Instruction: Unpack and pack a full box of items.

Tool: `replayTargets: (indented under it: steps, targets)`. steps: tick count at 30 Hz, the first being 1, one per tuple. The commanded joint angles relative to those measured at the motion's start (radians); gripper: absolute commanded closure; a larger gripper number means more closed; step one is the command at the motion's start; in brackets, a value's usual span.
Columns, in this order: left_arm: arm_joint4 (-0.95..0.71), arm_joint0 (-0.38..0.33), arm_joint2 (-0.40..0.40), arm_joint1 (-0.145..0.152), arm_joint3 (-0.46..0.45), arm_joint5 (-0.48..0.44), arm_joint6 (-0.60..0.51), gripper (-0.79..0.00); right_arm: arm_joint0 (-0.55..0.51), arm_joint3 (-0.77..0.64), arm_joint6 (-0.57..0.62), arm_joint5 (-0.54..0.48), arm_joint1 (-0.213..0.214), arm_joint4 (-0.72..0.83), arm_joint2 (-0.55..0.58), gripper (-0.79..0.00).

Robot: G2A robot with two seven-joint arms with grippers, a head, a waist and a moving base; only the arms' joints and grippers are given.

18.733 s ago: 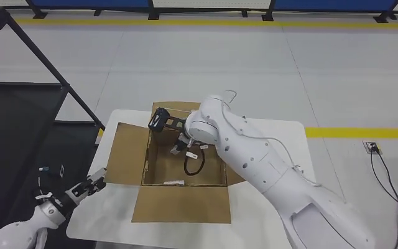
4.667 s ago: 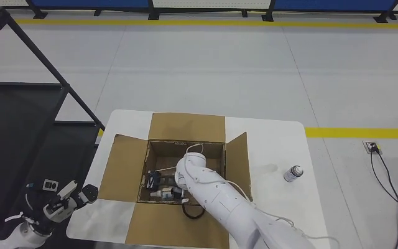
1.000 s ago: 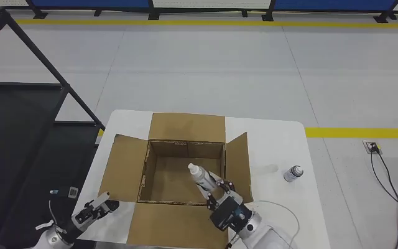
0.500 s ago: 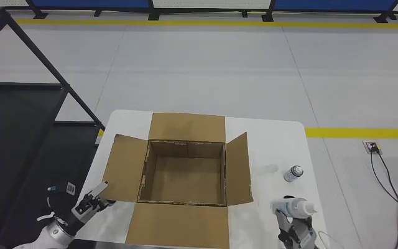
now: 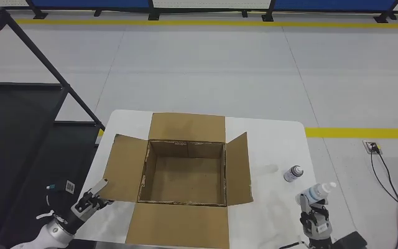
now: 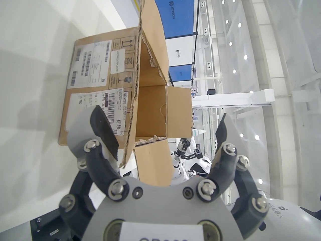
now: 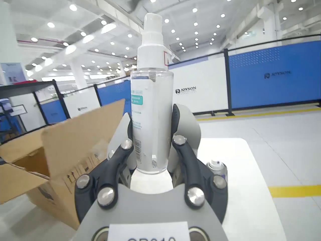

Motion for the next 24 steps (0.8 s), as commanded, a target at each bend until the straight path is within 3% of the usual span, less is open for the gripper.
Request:
replayTargets:
  steps: [1, 10, 13, 18, 24]
  targets:
    - [-0.001, -0.001, 0.002, 0.0, 0.002, 0.001, 0.0, -0.785, -0.001, -0.002, -0.017, -0.003, 0.0, -0.002, 0.0, 0.0]
    - [0.005, -0.016, 0.015, -0.002, 0.026, -0.009, -0.016, -0.785, -0.001, -0.002, -0.017, -0.003, 0.0, -0.002, 0.0, 0.0]
    - [-0.017, -0.014, 0.007, -0.003, 0.039, -0.024, -0.022, -0.785, 0.012, -0.005, 0.048, 0.032, -0.001, 0.005, -0.009, 0.0]
    - [-0.059, -0.01, -0.014, -0.003, 0.06, -0.039, -0.041, -0.785, 0.085, 0.096, 0.147, 0.121, -0.005, 0.054, -0.013, 0.0]
    - [-0.057, -0.013, -0.024, -0.002, 0.057, -0.036, -0.051, -0.785, 0.168, 0.246, 0.199, 0.113, -0.003, 0.086, -0.016, 0.0]
